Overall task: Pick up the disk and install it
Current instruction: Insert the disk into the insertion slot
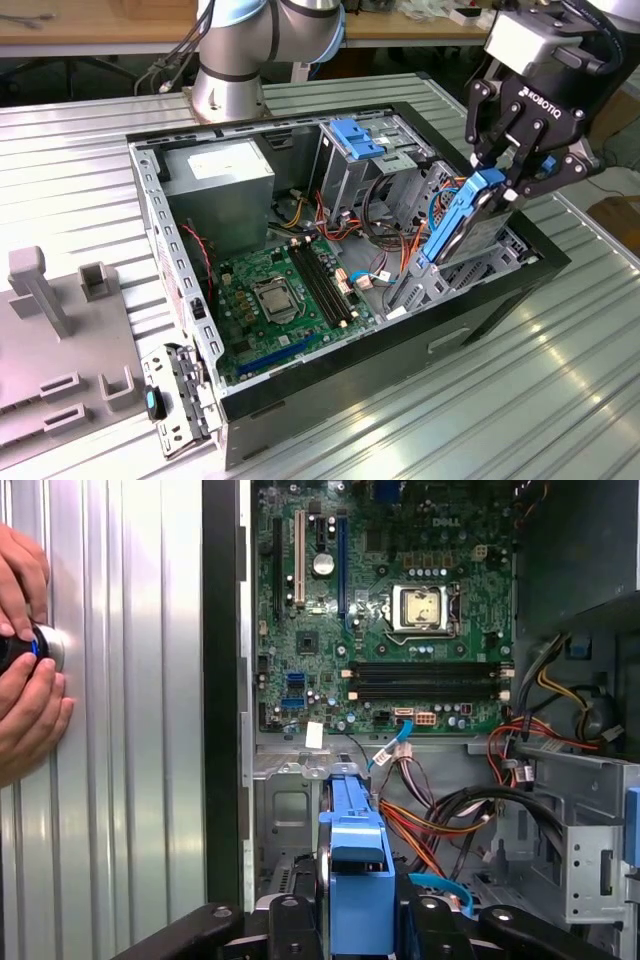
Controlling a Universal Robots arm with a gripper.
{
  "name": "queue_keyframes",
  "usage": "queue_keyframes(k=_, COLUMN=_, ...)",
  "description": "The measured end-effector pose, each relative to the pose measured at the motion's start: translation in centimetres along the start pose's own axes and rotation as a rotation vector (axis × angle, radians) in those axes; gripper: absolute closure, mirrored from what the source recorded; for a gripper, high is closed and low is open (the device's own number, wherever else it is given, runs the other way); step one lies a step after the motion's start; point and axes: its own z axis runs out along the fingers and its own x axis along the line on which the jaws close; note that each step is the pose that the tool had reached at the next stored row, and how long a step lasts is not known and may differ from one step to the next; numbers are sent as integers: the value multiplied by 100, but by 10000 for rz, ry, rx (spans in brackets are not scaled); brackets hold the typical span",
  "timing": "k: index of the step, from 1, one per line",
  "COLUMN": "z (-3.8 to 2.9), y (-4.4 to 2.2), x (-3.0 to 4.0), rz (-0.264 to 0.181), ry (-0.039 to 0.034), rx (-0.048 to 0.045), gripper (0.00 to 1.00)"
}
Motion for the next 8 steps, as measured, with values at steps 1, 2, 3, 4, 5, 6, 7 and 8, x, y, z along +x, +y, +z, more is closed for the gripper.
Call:
queue_keyframes(k=1, z=6, y=0, x=0, rz=0, ry=0, rx=0, gripper=63)
queue_keyframes(k=2, z=11, y=0, x=1, rz=0, ry=0, rx=0, gripper=63)
queue_keyframes(k=3, z=20, y=0, x=2, rz=0, ry=0, rx=0, gripper=63)
queue_keyframes(k=4, z=28, y=0, x=2, rz=0, ry=0, rx=0, gripper=63)
queue_keyframes(k=5, z=35, y=1, x=3, rz=0, ry=1, rx=0, gripper=63)
queue_keyframes(k=6, z=40, y=1, x=3, rz=0, ry=0, rx=0, gripper=63)
queue_keyframes(k=7, z=46, y=1, x=4, rz=0, ry=0, rx=0, gripper=63)
queue_keyframes(k=8, z=51, y=1, x=4, rz=0, ry=0, rx=0, gripper=63)
